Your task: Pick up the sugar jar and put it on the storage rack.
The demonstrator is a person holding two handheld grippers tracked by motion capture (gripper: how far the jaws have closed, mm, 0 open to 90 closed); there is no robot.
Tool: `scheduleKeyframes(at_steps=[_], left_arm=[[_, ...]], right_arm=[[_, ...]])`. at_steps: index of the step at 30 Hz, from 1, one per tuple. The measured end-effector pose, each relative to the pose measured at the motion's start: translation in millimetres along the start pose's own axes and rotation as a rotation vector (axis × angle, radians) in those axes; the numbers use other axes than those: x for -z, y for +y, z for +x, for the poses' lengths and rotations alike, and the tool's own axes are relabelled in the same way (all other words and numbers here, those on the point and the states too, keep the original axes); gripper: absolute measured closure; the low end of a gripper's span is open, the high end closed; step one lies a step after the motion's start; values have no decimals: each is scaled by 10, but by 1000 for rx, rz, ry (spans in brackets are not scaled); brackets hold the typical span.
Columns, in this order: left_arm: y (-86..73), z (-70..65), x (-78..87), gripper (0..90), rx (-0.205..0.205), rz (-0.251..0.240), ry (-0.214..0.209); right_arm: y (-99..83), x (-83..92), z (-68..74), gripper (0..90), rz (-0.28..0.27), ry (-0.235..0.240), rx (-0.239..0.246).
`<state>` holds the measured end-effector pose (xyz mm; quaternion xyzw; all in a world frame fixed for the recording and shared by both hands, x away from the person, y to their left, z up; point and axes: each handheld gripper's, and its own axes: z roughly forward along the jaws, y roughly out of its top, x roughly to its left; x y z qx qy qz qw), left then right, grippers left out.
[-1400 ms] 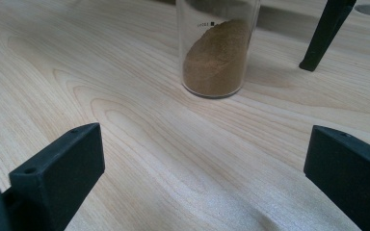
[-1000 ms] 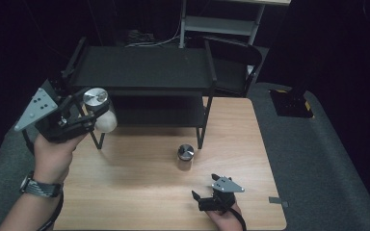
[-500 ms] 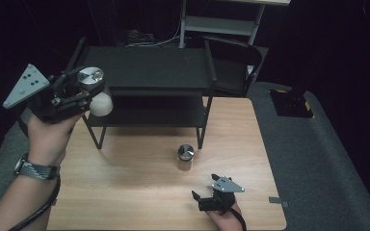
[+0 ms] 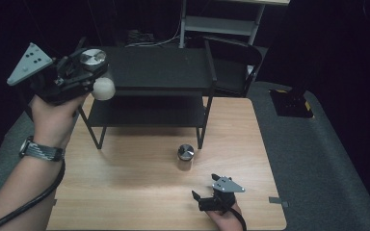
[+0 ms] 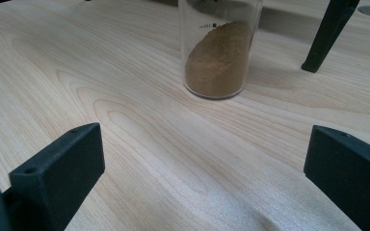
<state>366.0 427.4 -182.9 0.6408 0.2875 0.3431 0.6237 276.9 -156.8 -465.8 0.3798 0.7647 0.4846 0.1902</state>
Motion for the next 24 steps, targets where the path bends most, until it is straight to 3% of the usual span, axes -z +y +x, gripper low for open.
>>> scheduleKeyframes(at_steps=[5, 12, 24], left_arm=[[16, -16, -122, 347, -18, 11, 21], [-23, 44, -290, 347, 16, 10, 46], [-71, 124, -555, 347, 40, 40, 97]], right_arm=[[-10, 5, -2, 1, -6, 0, -3], [-20, 11, -12, 1, -11, 6, -6], [-23, 13, -14, 1, -12, 11, -2]])
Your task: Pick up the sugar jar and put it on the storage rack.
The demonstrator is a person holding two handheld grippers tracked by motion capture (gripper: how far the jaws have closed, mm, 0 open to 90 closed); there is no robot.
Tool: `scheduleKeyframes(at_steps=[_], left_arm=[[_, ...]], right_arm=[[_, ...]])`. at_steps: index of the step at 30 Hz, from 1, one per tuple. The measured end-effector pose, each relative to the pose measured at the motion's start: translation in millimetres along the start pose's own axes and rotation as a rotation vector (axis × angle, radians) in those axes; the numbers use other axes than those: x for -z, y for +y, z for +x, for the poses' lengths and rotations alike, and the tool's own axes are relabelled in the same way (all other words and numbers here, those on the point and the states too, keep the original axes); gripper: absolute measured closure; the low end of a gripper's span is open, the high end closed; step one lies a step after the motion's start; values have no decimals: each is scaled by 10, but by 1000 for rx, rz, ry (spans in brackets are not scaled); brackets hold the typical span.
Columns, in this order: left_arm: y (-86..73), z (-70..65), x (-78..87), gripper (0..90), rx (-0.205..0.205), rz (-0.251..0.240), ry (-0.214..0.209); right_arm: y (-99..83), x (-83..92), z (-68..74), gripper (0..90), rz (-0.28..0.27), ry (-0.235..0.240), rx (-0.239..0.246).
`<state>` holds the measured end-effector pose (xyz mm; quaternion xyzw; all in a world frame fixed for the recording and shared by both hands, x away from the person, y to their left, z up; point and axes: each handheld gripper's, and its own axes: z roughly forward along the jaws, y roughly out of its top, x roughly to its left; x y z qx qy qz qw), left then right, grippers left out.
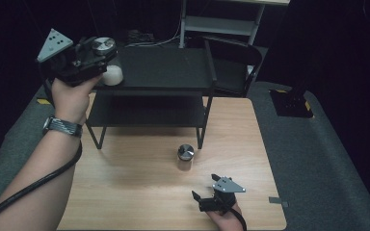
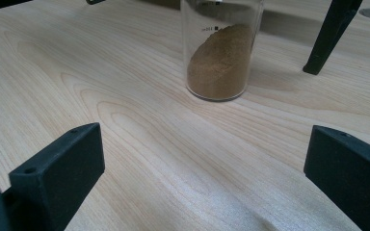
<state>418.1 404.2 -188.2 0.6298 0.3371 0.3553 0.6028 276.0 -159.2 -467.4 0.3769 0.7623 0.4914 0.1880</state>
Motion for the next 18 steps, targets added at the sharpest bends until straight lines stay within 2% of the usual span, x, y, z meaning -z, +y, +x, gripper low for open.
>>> scheduleKeyframes(at_steps=[8, 18], left_arm=[[5, -10, -127, 347, -6, 16, 9], [-12, -72, -245, 347, -8, 20, -10]], right_arm=[[-5, 1, -2, 1, -3, 2, 1], [-9, 3, 6, 0, -5, 0, 7]])
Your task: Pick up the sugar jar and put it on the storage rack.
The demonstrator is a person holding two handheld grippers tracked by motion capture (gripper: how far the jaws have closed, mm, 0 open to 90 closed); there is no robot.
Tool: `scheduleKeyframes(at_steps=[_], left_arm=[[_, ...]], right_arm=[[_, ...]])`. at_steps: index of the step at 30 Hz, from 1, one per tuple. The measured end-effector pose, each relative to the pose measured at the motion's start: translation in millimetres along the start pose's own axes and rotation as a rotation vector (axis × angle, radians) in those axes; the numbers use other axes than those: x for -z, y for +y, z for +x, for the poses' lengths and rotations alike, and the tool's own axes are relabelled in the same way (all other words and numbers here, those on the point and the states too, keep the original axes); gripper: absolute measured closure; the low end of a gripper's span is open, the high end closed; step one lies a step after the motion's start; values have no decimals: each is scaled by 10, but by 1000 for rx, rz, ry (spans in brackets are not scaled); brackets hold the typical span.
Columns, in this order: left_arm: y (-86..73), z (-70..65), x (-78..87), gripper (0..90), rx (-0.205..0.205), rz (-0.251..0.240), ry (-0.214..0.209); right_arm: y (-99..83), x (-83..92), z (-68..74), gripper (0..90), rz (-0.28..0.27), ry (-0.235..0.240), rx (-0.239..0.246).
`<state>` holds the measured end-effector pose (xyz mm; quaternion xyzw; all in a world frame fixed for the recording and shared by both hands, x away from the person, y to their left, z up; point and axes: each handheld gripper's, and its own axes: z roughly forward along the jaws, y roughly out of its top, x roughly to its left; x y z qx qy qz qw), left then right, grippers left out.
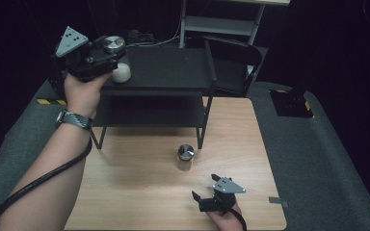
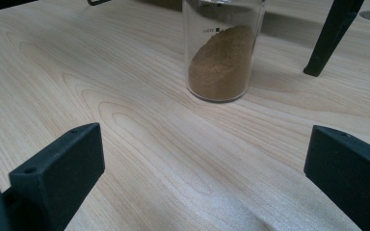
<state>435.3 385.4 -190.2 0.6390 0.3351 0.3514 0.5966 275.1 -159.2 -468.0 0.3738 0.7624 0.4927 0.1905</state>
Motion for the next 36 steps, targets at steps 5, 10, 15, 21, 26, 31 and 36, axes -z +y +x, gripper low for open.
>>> scheduleKeyframes(at_steps=[5, 10, 15, 21, 26, 31, 36], left_arm=[[-5, -16, -28, 347, -2, 1, 5], [-14, -11, -44, 347, -7, 5, 7], [-42, -6, -41, 346, 0, -5, 6], [-41, -8, -40, 345, 3, -4, 7], [-37, -7, -41, 343, 4, -2, 6], [-33, -27, -46, 327, 5, 1, 11], [-43, -69, -31, 235, 2, -10, 28]], right_arm=[[0, 0, -2, 0, 0, 2, 0], [-2, 1, -1, 0, -1, 1, -1], [-3, 2, -1, 0, -2, 2, 1], [-6, 3, 0, 0, -3, 1, 0], [-6, 3, 3, 0, -3, 0, -1], [-5, 3, 4, 0, -2, -1, -1], [-2, 3, 10, 0, -1, -4, 0]])
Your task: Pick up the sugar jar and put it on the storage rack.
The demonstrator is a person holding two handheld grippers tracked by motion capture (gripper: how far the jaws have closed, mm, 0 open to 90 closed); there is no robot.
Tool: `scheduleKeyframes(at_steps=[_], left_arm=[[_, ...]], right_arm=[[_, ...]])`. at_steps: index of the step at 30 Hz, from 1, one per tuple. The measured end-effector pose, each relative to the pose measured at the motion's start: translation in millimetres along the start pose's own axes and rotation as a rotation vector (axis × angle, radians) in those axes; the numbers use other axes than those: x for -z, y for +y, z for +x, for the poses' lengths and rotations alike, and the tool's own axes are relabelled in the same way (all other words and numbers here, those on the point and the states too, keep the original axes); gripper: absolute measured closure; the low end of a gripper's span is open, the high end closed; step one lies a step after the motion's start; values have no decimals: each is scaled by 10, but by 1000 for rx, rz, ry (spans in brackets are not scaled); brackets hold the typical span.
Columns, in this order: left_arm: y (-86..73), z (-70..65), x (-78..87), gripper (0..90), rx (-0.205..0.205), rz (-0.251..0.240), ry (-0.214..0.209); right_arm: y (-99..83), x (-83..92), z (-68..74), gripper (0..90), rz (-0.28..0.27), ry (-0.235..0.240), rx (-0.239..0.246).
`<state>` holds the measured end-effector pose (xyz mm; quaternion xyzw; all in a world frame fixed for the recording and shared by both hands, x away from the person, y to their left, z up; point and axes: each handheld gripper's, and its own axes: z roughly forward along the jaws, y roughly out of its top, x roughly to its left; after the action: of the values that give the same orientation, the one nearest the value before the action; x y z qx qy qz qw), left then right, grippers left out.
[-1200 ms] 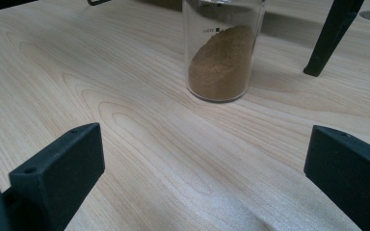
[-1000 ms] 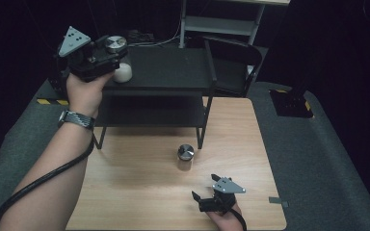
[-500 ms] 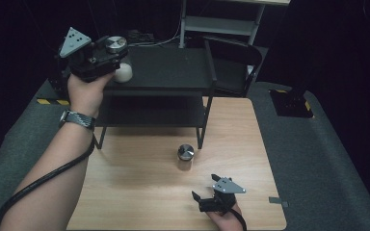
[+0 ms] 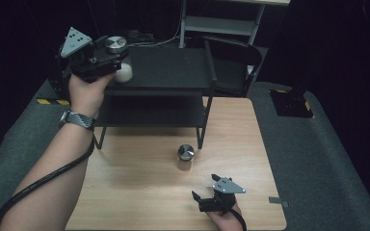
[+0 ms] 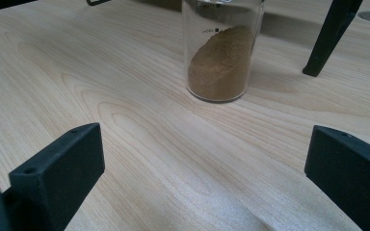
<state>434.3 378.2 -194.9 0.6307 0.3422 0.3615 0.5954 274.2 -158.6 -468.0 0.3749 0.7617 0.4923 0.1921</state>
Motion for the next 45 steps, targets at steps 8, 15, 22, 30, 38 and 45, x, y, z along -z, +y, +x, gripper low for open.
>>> scheduleKeyframes(at_steps=[8, 15, 22, 30, 38, 45], left_arm=[[-24, -17, 37, 104, 17, 18, -3], [-78, 8, 130, 39, 37, 7, -13], [-133, -53, 216, 3, 9, 23, 11], [-214, -50, 361, 3, -18, 23, -17], [-274, -82, 487, 3, -40, 64, -33], [-387, -115, 608, 3, -30, 69, -25]], right_arm=[[-1, -1, -8, 0, -1, 4, -1], [2, -2, -8, 0, 1, 6, 3], [2, -2, -8, 0, 1, 6, 4], [6, -4, -3, 0, 3, 4, 5], [8, -4, 1, 0, 4, 2, 5], [7, -4, 3, 0, 4, 2, 7]])
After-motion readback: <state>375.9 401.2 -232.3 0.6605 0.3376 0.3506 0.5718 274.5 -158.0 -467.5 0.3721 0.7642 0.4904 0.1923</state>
